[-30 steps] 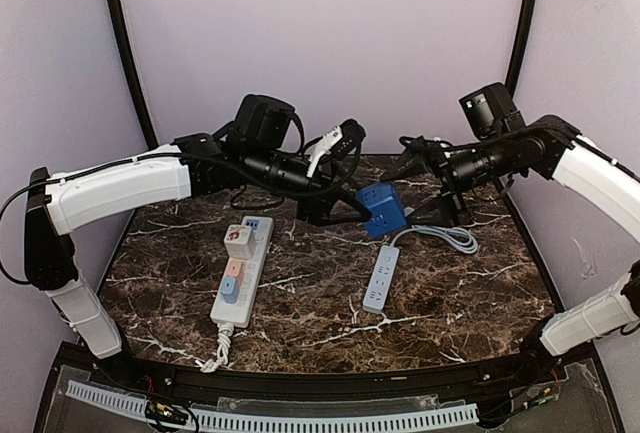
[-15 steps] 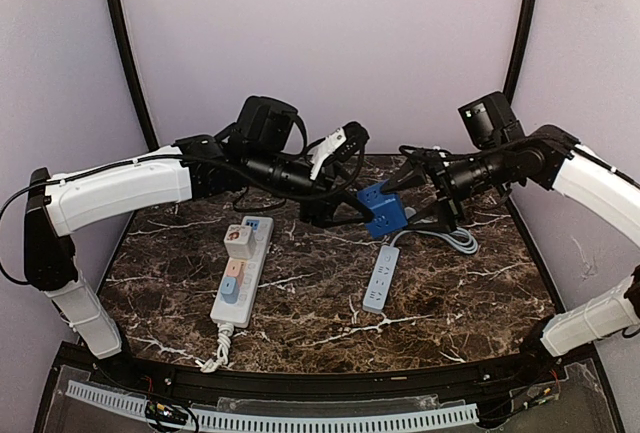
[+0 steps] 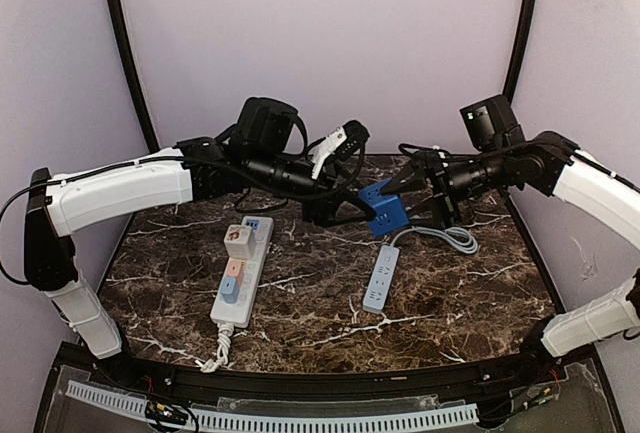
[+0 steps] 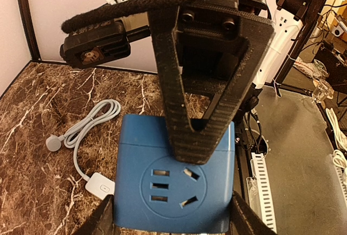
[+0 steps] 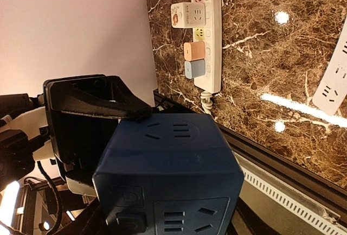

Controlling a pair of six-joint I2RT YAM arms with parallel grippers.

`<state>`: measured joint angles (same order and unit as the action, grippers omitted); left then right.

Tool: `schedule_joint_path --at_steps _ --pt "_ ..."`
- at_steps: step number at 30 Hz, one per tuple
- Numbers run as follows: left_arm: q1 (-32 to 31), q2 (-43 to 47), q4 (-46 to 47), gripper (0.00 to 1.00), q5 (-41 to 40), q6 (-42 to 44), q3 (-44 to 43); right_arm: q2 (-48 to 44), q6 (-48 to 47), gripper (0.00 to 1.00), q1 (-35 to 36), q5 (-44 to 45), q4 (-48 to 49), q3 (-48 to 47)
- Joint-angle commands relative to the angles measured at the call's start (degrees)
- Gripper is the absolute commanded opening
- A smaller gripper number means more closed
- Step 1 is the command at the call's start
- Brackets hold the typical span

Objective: Insert the plug

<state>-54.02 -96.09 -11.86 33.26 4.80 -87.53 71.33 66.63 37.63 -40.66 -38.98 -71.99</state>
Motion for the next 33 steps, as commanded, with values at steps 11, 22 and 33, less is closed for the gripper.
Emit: schedule_joint_path --at_steps 11,22,33 --pt "-0.44 1.48 6.08 0.01 -0.28 -1.41 0.88 -0.25 -0.04 0.38 0.52 -0.19 1.4 1.51" --pt "-1.02 2.26 6.45 0.73 -5.12 -1.4 1.99 -0.35 -1.01 0.04 0.52 -1.45 1.33 2.1" --pt "-1.26 8.3 1.13 0.99 -10.88 0.45 4.78 -0.11 -2.67 0.0 0.51 6.53 -3.45 2.45"
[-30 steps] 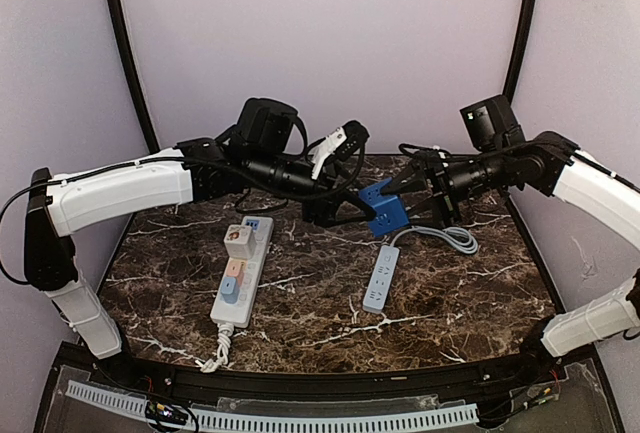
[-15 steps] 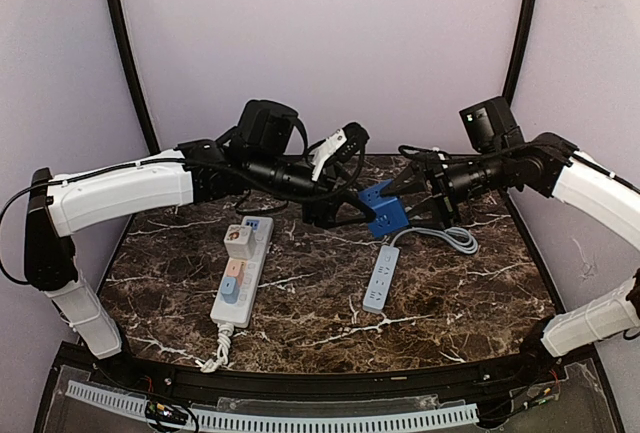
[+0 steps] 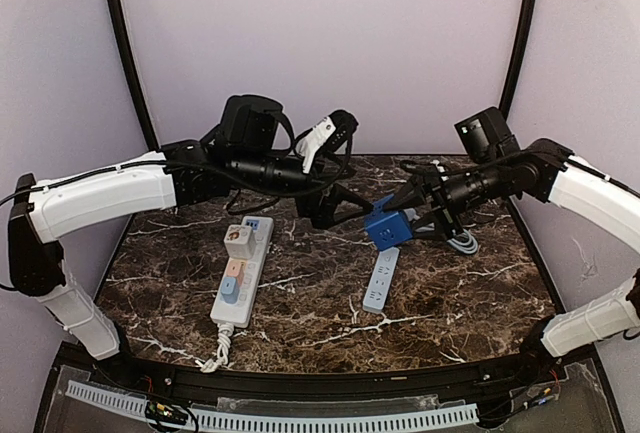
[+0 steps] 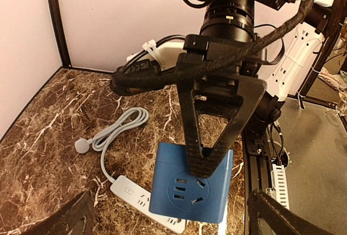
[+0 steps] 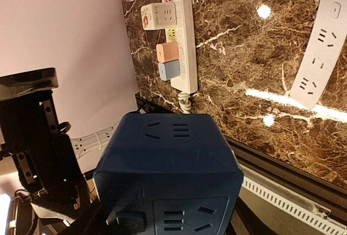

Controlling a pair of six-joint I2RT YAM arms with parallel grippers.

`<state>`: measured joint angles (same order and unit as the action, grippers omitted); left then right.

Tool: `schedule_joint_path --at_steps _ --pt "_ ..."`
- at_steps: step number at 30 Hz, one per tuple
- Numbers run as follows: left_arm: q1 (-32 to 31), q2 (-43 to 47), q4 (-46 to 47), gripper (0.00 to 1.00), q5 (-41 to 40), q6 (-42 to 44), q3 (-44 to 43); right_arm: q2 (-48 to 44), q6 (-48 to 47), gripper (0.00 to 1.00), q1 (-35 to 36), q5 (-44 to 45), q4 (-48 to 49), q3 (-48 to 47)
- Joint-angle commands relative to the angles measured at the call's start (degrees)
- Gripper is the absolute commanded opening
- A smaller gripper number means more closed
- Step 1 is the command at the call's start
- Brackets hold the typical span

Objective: Insert the plug

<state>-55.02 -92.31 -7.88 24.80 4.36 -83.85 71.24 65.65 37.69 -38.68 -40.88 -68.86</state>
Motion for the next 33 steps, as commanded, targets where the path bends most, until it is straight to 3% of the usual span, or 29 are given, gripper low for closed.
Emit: schedule_joint_path --at_steps 1,11,20,27,33 --pt "-0.3 4.91 -4.25 0.99 -3.32 0.91 1.2 0.36 -1.74 0.0 0.5 5.69 -2.39 -1.12" --pt "-0.22 11.61 -18.06 0.99 -17.23 -4.79 0.36 1.24 4.55 0.0 1.73 17.17 -12.04 -2.96" --pt "-0.03 14.35 -30.89 0.99 -27.78 -19.64 -1.26 4.49 10.48 0.0 6.62 24.93 -17.24 -4.38" --pt "0.62 15.49 -38.96 0.99 -30.39 -25.73 -1.45 10.01 13.08 0.0 11.78 28.98 -18.76 -6.46" --pt "3.07 19.36 -41.74 0.99 -26.97 -33.31 2.76 14.38 14.66 0.0 13.55 31.51 -18.29 -6.95"
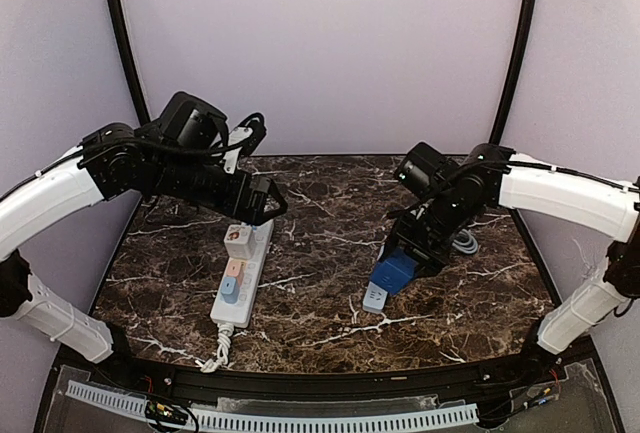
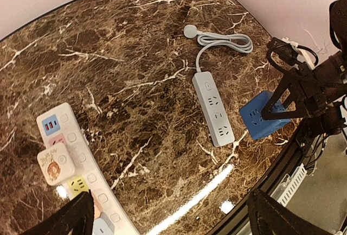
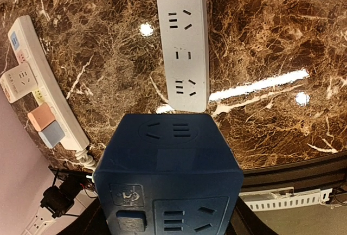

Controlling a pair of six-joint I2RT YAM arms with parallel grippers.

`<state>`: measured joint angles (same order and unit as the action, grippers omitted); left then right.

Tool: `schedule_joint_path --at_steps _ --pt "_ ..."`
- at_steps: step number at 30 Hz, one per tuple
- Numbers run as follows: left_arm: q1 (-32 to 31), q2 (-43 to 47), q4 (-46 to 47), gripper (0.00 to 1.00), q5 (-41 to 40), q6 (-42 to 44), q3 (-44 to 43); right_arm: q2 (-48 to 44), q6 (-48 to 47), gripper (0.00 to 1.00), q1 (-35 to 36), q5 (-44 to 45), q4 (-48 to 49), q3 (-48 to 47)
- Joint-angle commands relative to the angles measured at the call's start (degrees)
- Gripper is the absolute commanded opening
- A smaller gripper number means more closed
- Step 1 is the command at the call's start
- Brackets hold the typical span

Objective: Insert the plug

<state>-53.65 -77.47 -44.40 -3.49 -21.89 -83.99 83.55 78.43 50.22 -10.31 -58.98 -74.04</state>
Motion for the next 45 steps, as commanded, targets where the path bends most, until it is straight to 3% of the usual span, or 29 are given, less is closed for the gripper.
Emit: schedule_joint_path --at_steps 1,12,45 --pt "2.4 5.6 -5.64 0.99 1.74 -7.79 3.58 2.89 1.94 0.0 1.22 3.22 0.22 -1.87" --pt "9.32 12.62 -4.86 0.99 9.88 -11.58 13.31 10.03 3.18 0.0 2.77 5.05 0.9 -3.77" --pt "9.96 15.27 -4.73 0.99 9.76 -11.95 15.83 14.98 2.83 0.0 2.96 7.58 2.79 -2.92"
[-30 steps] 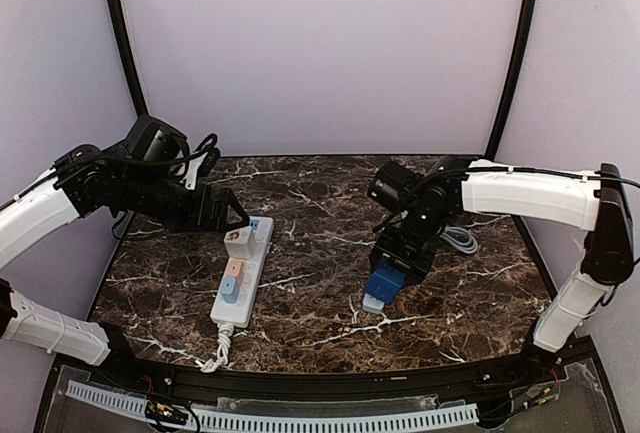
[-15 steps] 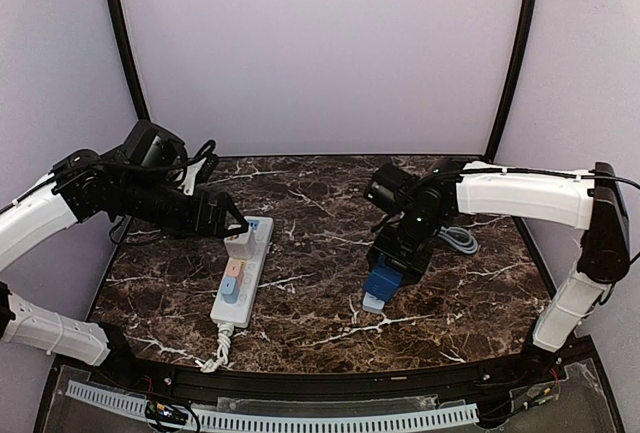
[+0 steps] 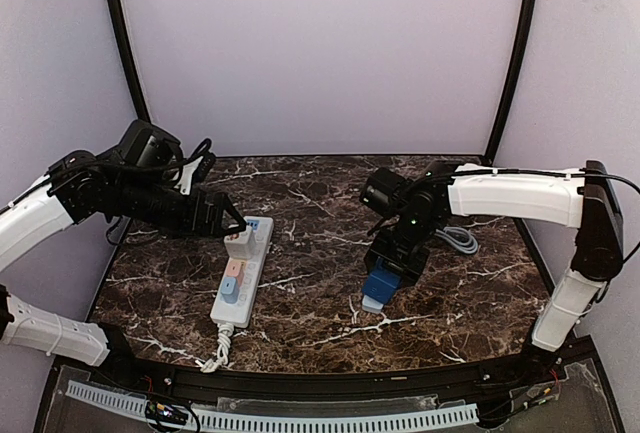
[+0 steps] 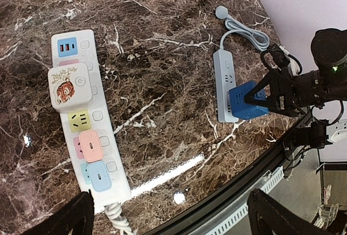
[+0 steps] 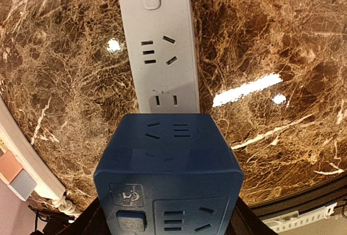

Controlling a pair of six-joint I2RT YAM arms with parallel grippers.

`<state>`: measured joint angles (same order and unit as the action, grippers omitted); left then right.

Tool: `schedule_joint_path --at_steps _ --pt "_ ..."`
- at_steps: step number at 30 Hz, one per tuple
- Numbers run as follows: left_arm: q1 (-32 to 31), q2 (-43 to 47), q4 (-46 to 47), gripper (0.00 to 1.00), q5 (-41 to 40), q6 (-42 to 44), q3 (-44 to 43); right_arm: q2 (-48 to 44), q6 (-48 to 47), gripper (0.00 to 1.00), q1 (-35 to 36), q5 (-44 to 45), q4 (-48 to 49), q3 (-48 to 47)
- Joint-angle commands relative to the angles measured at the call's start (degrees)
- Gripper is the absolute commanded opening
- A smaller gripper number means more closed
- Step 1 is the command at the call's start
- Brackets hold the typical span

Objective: Insert the plug

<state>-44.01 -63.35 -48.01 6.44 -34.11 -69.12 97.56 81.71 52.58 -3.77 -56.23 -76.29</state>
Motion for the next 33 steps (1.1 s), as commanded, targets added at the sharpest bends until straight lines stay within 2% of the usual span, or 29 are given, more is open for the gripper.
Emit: schedule_joint_path --at_steps 1,33 --pt "0.33 1.09 -1.08 0.99 -0.12 0.31 1.0 0.92 -0.53 0.0 0.53 1.05 -0.02 -0.69" --pt "0.62 0.95 -0.4 0.99 0.31 0.42 1.62 1.54 -3.58 0.0 0.68 1.31 -2.46 -2.73"
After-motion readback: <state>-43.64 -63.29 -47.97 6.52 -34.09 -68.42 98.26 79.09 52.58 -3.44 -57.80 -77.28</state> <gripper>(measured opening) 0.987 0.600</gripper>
